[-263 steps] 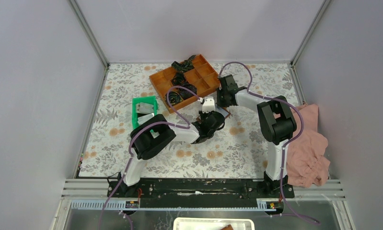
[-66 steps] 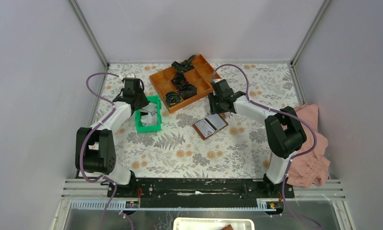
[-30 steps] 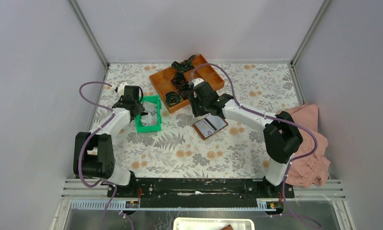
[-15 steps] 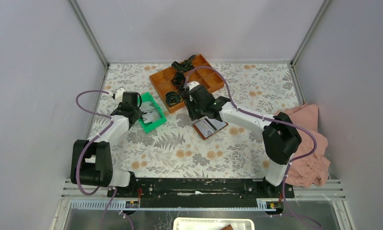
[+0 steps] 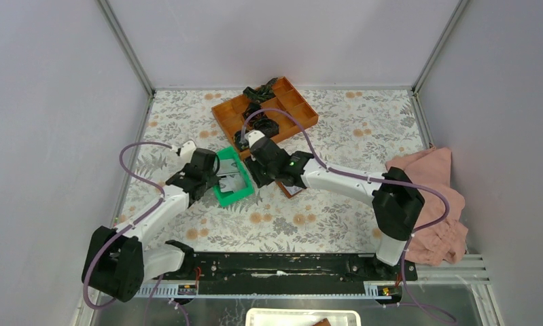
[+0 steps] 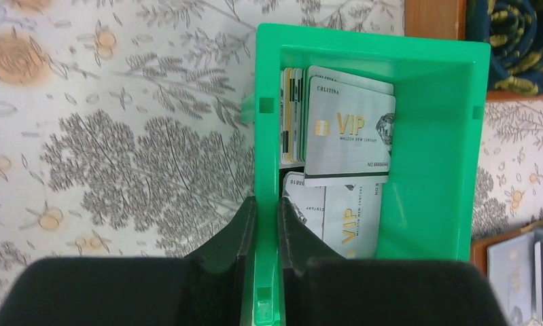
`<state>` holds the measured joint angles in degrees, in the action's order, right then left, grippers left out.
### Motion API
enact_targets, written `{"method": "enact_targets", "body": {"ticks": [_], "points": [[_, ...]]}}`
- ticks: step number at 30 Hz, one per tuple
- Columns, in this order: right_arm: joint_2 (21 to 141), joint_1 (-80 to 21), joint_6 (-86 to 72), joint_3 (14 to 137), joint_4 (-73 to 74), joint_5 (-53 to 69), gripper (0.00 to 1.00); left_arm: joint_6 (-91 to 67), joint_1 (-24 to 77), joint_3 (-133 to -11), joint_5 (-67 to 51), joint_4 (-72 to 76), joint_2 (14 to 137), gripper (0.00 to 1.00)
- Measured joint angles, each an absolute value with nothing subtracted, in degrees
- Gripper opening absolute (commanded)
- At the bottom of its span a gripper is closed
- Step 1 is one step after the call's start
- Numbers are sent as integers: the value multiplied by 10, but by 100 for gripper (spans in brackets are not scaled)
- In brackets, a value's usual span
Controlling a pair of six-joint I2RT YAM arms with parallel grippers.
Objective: Put the credit cards into the card holder
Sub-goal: Move the storage box to the center of the board.
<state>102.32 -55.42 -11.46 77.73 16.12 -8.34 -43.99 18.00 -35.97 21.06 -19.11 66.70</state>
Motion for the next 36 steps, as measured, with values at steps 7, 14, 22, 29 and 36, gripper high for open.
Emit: {"method": "enact_targets", "body": {"ticks": [7, 14, 22, 29, 36], "points": [[1002, -605, -116, 785, 169, -100, 48, -515, 268, -352, 248, -248, 638, 2], [994, -618, -127, 782, 173, -118, 48, -616, 336, -350, 290, -280, 634, 12], [988, -627, -137, 756, 175, -131, 48, -719, 409, -369, 324, -311, 659, 27], [988, -627, -138, 743, 182, -140, 48, -752, 434, -406, 327, -341, 698, 37], [989, -627, -137, 744, 165, -140, 49, -770, 446, -422, 348, -379, 685, 44]]}}
